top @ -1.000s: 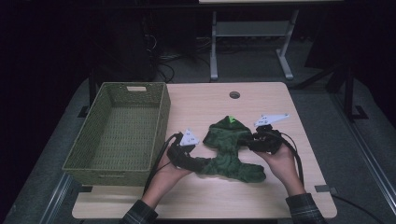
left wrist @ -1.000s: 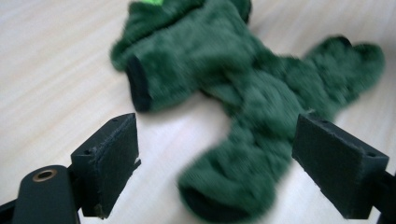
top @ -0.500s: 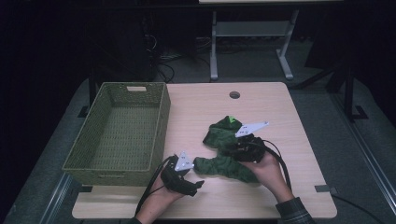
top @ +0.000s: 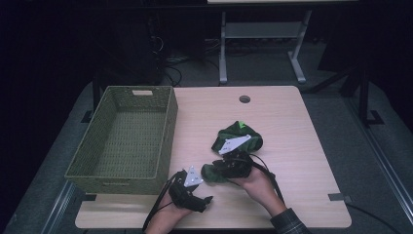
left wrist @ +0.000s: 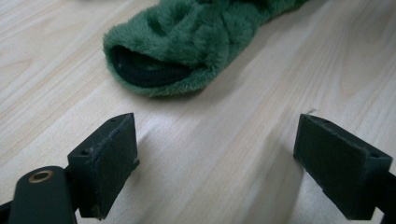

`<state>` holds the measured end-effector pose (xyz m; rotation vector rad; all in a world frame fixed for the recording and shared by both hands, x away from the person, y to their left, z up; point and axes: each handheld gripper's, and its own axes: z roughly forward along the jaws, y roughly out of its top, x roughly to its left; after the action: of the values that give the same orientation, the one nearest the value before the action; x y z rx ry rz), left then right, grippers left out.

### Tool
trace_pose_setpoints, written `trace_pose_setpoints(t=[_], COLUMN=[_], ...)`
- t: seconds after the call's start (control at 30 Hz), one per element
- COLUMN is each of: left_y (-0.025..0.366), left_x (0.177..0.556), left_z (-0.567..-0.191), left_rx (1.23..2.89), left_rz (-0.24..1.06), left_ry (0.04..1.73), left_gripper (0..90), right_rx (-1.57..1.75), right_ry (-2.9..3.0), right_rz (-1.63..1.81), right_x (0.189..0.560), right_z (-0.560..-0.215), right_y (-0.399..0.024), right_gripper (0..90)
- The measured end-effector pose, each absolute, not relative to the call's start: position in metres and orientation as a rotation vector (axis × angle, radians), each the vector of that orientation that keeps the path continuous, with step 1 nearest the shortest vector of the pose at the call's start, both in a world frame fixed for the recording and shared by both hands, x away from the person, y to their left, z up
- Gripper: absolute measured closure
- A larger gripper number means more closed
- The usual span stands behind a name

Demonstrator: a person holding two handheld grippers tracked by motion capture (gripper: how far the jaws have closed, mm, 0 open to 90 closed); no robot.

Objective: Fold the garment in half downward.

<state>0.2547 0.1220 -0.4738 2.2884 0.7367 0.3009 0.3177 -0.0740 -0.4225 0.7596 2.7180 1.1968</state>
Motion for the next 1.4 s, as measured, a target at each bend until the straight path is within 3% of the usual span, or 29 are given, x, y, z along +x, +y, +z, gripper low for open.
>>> trace_pose_setpoints(t=[0.7, 0.87, 1.4], left_y=[0.126, 0.126, 0.125], left_x=[0.253, 0.253, 0.254], left_z=[-0.477, -0.477, -0.478], left_rx=[2.256, 2.255, 2.245], left_rz=[0.309, 0.305, 0.3], left_ry=[0.712, 0.712, 0.716], left_gripper=[13.0, 13.0, 12.9], right_rx=[0.703, 0.68, 0.707], right_ry=[2.764, 2.767, 2.796], right_rz=[0.995, 0.988, 1.213], right_x=[0.319, 0.315, 0.282], right_z=[-0.46, -0.46, -0.438], right_y=[-0.034, -0.038, -0.084], right_gripper=[76.5, 85.1, 86.0])
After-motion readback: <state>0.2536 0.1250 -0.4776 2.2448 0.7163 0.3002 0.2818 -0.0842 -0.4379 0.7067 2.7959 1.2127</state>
